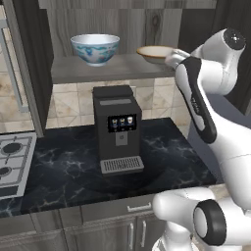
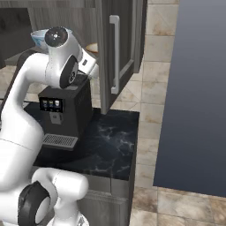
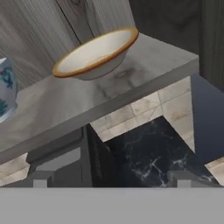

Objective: Pick up the bowls from the cabinet and place each bowl in front of a stool on the dining counter.

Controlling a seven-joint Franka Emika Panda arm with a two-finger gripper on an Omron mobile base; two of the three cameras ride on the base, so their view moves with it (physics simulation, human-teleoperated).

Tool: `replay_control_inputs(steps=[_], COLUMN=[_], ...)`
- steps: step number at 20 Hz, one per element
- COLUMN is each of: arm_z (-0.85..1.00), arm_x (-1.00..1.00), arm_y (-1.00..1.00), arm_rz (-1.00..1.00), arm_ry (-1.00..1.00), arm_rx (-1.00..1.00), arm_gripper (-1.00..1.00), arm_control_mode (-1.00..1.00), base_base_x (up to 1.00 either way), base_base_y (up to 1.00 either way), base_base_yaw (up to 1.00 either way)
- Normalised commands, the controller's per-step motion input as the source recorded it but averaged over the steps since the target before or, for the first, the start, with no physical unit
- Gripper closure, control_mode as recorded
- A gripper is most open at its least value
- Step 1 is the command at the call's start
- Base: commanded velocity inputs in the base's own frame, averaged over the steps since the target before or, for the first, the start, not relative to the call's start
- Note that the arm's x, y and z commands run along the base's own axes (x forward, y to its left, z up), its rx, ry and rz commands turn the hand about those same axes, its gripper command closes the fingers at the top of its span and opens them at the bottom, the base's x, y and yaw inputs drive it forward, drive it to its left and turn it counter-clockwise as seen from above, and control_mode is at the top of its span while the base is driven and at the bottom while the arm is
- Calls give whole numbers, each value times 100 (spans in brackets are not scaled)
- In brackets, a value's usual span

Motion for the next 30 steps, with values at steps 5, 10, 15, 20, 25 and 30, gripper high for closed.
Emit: replay_control_inputs(steps=[5,10,15,20,25,30], arm_z=[3,0,0,0,0,0], arm_x=[47,46,48,49,49,42], arm_y=[0,0,0,0,0,0], arm_rz=[-3,-9,-10,-11,-9,-9], arm_ry=[0,0,0,1,5,4], arm_rx=[-4,-2,-1,0,0,0], arm_gripper=[-100,-100,-100,-100,-100,-100], arm_control_mode=[-100,-100,-100,-100,-100,-100], base_base_x=[0,0,0,0,0,0], base_base_y=[0,0,0,0,0,0], base_base_yaw=[0,0,0,0,0,0])
